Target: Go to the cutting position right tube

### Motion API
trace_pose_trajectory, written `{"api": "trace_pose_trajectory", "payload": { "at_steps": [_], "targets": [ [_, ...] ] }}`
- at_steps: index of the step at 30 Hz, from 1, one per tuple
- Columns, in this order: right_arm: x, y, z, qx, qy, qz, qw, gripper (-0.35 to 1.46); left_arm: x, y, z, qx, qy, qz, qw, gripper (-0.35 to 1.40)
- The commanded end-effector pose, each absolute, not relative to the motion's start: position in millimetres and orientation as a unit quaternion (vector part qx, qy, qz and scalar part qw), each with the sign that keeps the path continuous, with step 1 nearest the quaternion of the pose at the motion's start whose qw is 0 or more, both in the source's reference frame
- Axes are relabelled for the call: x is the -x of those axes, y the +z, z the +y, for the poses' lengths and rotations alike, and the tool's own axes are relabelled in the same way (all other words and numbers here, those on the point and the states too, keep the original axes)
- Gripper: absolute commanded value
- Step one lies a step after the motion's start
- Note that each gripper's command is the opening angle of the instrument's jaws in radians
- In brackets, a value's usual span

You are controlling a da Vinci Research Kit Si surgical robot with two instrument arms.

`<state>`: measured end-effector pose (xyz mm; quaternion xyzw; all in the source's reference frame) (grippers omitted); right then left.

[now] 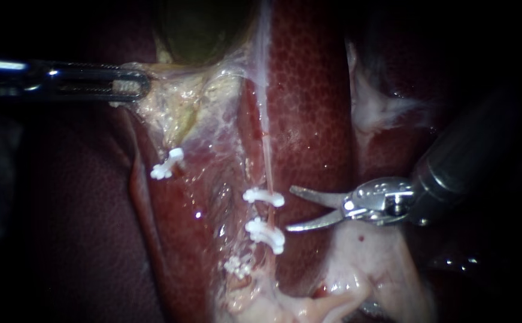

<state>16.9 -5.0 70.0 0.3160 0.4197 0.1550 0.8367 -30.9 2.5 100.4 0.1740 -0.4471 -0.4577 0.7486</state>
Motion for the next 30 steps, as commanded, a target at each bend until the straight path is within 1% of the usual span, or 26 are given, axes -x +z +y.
{"api": "trace_pose_trajectory", "payload": {
  "at_steps": [1,5,16,20,26,30],
  "targets": [
    [-16.9,70.3,-5.2,-0.320,0.156,0.418,0.836,1.41,30.9,100.4,2.5,-0.174,-0.458,-0.447,0.749,-0.35],
    [-17.6,71.3,-5.8,-0.327,0.160,0.414,0.834,1.41,30.9,100.5,2.4,-0.174,-0.458,-0.447,0.749,-0.35],
    [-19.0,72.5,-6.2,-0.338,0.164,0.408,0.832,1.41,31.1,100.6,2.3,-0.173,-0.458,-0.447,0.749,-0.35],
    [-19.4,72.8,-6.2,-0.346,0.164,0.411,0.827,1.41,31.1,100.6,2.3,-0.173,-0.458,-0.447,0.749,-0.35],
    [-20.3,72.7,-6.3,-0.365,0.162,0.423,0.813,1.40,31.1,100.6,2.3,-0.172,-0.458,-0.447,0.749,-0.35],
    [-20.8,72.7,-6.3,-0.376,0.156,0.423,0.809,1.38,31.1,100.5,2.3,-0.172,-0.458,-0.447,0.749,-0.35]
  ]
}}
